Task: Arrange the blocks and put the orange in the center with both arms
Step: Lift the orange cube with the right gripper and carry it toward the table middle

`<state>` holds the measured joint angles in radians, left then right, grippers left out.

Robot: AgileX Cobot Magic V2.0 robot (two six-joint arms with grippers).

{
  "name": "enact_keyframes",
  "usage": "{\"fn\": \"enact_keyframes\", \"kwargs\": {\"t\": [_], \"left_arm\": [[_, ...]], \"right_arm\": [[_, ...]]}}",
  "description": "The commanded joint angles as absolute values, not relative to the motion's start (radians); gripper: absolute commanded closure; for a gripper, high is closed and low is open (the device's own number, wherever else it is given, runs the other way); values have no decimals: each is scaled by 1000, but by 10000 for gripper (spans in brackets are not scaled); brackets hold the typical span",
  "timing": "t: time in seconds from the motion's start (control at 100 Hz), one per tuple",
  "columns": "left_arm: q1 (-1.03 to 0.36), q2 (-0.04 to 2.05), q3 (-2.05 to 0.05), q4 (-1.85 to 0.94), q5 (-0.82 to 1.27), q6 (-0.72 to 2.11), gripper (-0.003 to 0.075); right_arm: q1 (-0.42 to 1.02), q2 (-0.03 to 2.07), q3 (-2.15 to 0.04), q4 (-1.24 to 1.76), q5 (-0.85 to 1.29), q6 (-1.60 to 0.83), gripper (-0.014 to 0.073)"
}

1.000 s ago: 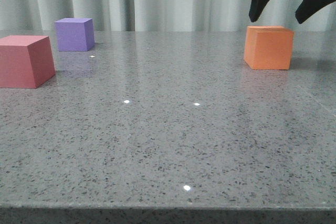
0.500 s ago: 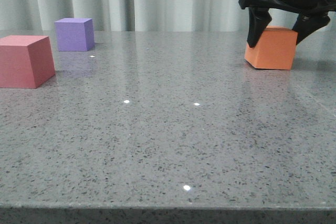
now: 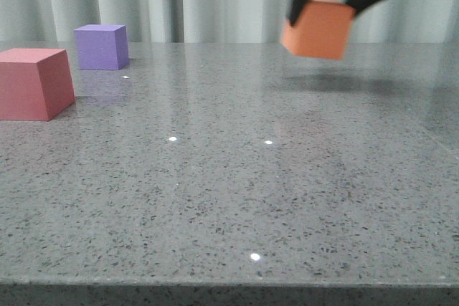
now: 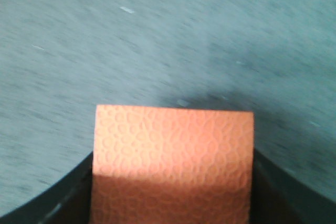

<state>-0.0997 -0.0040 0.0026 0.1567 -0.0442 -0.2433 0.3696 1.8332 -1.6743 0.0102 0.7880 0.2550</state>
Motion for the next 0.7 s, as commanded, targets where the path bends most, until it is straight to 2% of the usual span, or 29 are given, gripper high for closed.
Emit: {"fn": "enact_keyframes", "kwargs": {"t": [0.0, 0.2, 0.39, 0.69], "left_arm": [[-105, -40, 45, 155, -123, -248, 741], [-105, -40, 45, 155, -123, -248, 741], [-105, -40, 45, 155, -123, -248, 741], [-105, -40, 45, 155, -123, -248, 741]], "right_arm": [[427, 1826, -1774, -59, 749, 340, 253], [550, 1983, -1975, -186, 843, 502, 253], [604, 2113, -2141, -204, 921, 555, 253], [611, 2173, -2199, -208, 981, 599, 247]]}}
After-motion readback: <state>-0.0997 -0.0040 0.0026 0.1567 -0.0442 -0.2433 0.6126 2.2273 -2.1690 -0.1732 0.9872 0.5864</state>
